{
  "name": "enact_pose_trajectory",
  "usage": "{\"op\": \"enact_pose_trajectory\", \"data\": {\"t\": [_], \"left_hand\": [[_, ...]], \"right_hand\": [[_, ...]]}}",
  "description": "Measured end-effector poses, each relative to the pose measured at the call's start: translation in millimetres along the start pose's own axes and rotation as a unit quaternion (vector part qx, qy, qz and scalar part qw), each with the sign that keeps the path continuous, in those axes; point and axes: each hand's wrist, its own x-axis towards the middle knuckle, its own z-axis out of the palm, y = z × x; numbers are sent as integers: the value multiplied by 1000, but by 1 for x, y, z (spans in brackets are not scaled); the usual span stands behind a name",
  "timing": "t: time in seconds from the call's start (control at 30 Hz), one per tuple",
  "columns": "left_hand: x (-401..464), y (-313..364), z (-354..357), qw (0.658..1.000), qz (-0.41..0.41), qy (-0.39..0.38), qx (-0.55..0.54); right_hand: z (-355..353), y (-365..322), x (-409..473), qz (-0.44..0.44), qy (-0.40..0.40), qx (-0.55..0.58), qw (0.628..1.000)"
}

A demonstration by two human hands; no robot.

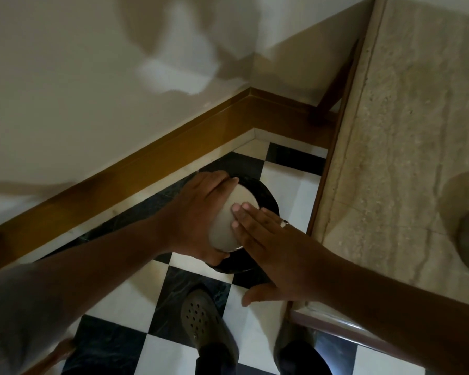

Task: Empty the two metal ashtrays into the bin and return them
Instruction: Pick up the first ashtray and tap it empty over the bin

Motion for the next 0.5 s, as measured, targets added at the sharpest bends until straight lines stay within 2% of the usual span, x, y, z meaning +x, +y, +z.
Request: {"op": "enact_pose_trajectory", "data": {"t": [0.07, 0.2, 0.3, 0.37, 0.47, 0.5], "left_hand": [[0, 2, 0, 1000, -9, -3, -1], [11, 8, -1, 998, -25, 41, -31], [16, 9, 2, 999, -30, 24, -16], [16, 10, 4, 998, -41, 39, -36], [14, 12, 4, 998, -41, 38, -30], [12, 13, 5, 998, -39, 31, -27]], "right_hand": [[4, -2, 0, 3, -8, -16, 1000], [1, -3, 4, 28, 24, 10, 999], [-3, -5, 3, 36, 24, -6, 999], [-6, -4, 2, 44, 34, 1, 998], [-5, -3, -1, 31, -8, -13, 999], [-5, -4, -3, 30, 0, -8, 1000]]}}
